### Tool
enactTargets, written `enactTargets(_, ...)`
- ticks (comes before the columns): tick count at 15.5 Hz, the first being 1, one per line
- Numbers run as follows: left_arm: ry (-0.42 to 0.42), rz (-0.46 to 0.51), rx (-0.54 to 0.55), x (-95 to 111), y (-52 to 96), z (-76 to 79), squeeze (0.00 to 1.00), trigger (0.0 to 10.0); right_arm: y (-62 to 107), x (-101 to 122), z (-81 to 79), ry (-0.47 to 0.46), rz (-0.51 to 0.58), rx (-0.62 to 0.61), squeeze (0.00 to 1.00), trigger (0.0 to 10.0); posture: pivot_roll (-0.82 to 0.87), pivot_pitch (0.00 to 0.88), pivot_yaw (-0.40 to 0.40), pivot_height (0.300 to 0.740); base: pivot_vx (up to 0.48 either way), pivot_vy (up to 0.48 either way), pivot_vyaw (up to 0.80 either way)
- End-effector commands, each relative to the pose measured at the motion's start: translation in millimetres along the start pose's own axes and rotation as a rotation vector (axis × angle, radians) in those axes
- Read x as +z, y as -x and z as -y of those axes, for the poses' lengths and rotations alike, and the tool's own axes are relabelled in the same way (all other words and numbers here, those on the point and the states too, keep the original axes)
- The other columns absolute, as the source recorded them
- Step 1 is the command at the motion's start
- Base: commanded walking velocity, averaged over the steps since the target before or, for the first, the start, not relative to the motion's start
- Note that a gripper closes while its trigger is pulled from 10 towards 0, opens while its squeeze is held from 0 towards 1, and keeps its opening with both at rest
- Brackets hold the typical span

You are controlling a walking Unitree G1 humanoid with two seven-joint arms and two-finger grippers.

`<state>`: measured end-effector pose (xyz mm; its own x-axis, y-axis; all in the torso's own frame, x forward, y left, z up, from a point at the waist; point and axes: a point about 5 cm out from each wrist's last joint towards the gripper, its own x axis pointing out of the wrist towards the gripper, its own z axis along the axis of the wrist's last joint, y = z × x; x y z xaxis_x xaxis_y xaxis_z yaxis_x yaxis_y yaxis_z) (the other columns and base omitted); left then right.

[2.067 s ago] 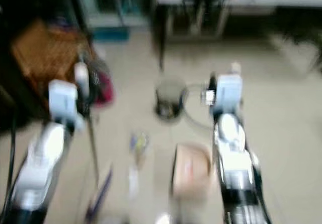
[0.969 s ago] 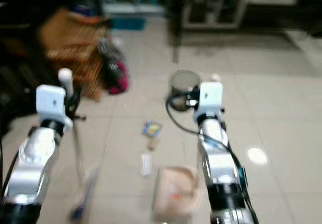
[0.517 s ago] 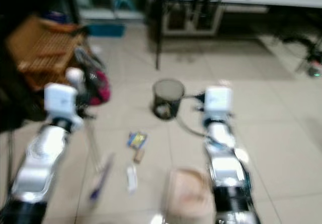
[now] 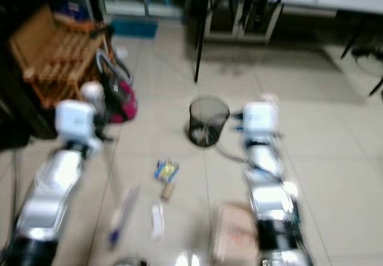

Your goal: Sweep floor

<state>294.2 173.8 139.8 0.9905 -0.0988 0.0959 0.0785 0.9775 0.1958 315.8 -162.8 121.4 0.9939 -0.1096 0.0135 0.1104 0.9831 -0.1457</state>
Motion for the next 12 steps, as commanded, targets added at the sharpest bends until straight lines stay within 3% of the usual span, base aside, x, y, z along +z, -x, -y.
enactTargets(1,-0.013,0.036,-0.031,7.8,-3.9,8.6,0.00,10.0,0.0,2.8,13.9,0.003,0.025,-0.064,0.00,10.0,-0.02,0.094,0.006,0.740,0.398,0.000,0.00)
enactTargets(5,0.017,0.022,-0.054,-1.3,-1.3,15.7,0.00,10.0,3.1,1.8,22.9,0.044,0.057,-0.107,0.00,10.0,-0.03,0.138,0.005,0.740,0.095,0.000,0.00)
enactTargets(9,-0.023,0.038,-0.007,-11.2,4.3,16.6,0.00,10.0,8.3,-8.2,30.3,0.051,0.067,-0.108,0.00,10.0,-0.05,0.196,0.001,0.740,0.000,0.000,0.00)
enactTargets(12,-0.031,0.073,-0.024,-15.3,6.4,26.1,0.00,10.0,7.8,-15.8,37.8,0.045,0.083,-0.140,0.00,10.0,-0.06,0.262,-0.002,0.740,0.000,0.000,0.00)
